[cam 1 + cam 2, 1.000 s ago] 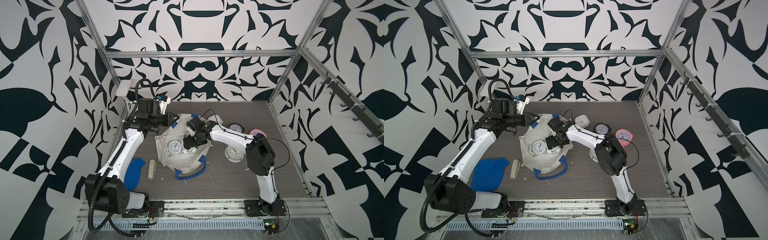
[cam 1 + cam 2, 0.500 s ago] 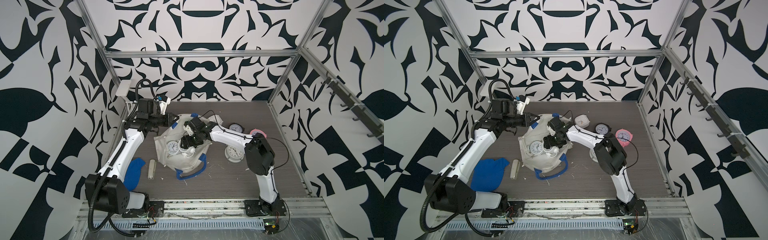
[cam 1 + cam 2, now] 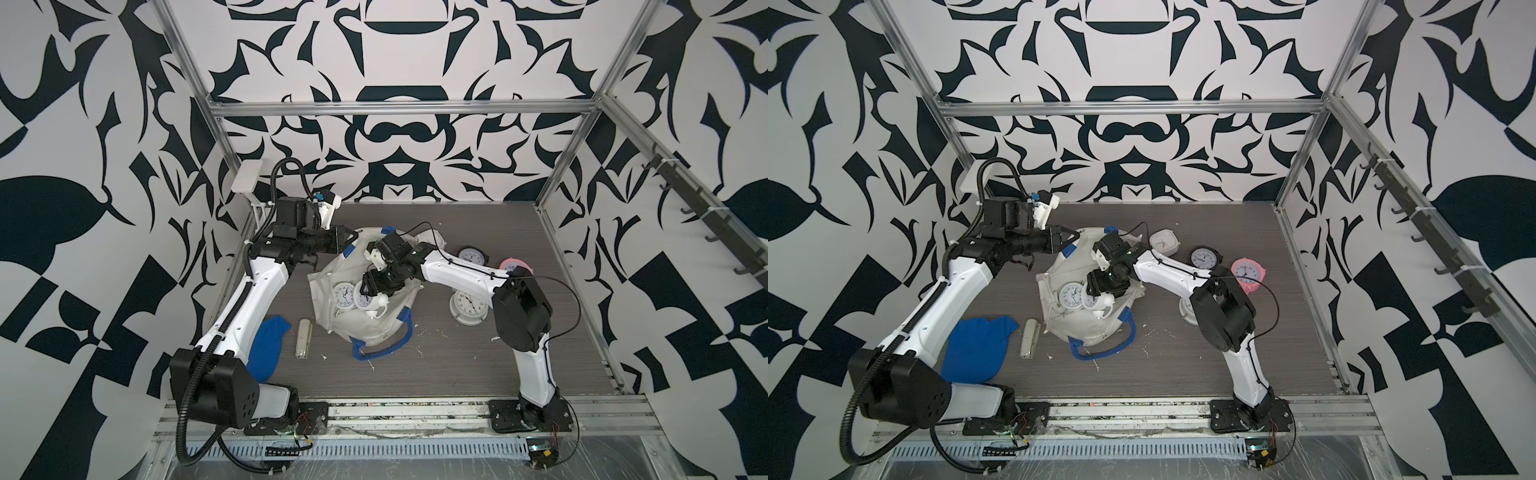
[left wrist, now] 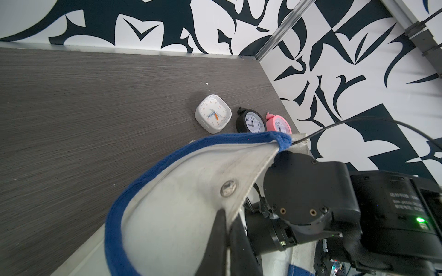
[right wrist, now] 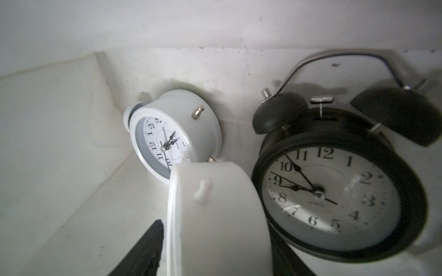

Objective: Take the alarm clock out of the canvas bag
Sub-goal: Pick up the alarm from the canvas bag.

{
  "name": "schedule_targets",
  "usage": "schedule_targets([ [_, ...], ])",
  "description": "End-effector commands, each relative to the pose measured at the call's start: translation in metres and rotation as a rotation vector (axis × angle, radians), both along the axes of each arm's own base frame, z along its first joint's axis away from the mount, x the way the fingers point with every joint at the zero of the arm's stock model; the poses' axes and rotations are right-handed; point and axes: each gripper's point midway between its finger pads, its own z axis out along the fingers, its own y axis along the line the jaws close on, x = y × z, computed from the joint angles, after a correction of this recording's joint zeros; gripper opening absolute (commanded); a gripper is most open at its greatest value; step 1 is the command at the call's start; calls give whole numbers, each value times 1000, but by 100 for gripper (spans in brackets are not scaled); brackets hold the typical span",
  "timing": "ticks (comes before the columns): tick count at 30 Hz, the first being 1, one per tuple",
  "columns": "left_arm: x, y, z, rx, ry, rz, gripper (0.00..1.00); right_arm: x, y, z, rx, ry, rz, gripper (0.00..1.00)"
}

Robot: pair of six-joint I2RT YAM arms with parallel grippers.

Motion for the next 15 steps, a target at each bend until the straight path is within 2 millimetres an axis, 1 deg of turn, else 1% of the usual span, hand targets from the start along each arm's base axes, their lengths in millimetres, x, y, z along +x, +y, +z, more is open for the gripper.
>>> schedule_targets([
  [1,-6,-4,21,-22,-76,-34,0,-3,9,40,85,-19,17,64],
  [5,-5,-4,21,-20,-73,-31,0,-11,14,41,111,42,41,64],
  [8,-4,-4,19,-18,-61,-30,0,-15,13,42,114,62,35,63],
  [12,-3,-5,19,-18,-60,-30,0,-15,0,32,25,64,17,61],
  [15,-2,-4,19,-17,-59,-27,0,-15,-4,27,-23,56,20,61],
])
